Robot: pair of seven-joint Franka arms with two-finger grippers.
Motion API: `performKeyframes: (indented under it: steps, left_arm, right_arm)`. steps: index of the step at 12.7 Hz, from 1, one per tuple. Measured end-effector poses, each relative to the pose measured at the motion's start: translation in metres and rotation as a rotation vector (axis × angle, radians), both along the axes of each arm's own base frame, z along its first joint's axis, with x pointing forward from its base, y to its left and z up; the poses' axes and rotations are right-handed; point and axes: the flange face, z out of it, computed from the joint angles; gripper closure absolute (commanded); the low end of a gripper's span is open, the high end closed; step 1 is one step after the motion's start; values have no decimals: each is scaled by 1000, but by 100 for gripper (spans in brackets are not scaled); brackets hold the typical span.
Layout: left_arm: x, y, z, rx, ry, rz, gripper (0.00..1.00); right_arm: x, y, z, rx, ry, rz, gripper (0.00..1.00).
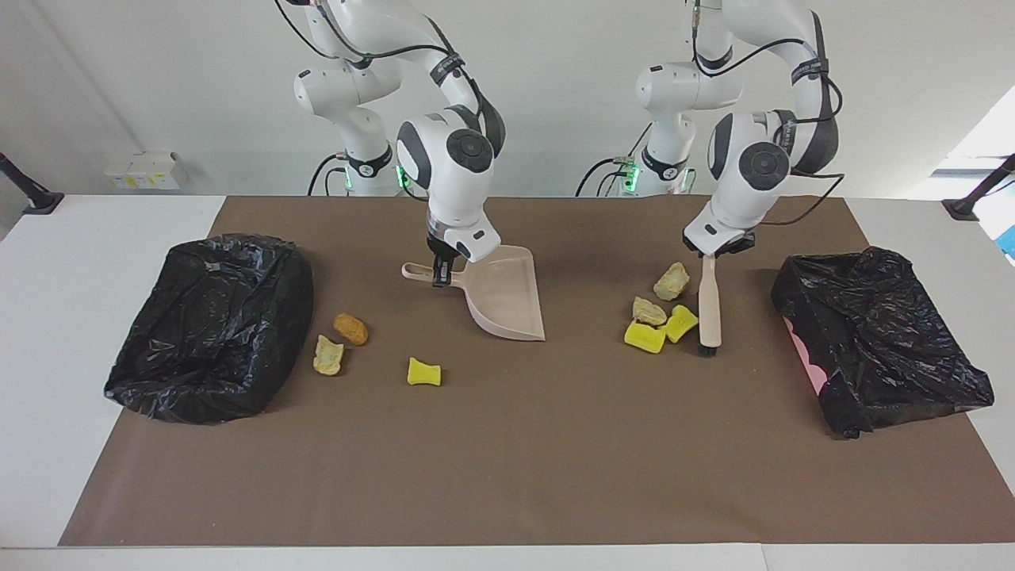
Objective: Sweep and dump trash in bin
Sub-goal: 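Lower the dustpan near the debris while the left gripper sweeps sponges toward it, then sweep the yellow sponges into the dustpan with the brush in the left gripper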
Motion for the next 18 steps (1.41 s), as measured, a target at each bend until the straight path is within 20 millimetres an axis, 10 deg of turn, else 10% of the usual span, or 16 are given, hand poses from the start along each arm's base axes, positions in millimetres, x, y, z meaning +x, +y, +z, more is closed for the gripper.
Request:
performKeyframes:
  steps: [12,18]
  left_arm:
    - [-64,-182,-12,-192,-42,-40,100]
    - [-78,-225,19,-318,35,67,100]
  right_arm:
    - [-20,35,-17,-20,-30,-91,100]
    - [-20,35,-17,-21,-29,-91,100]
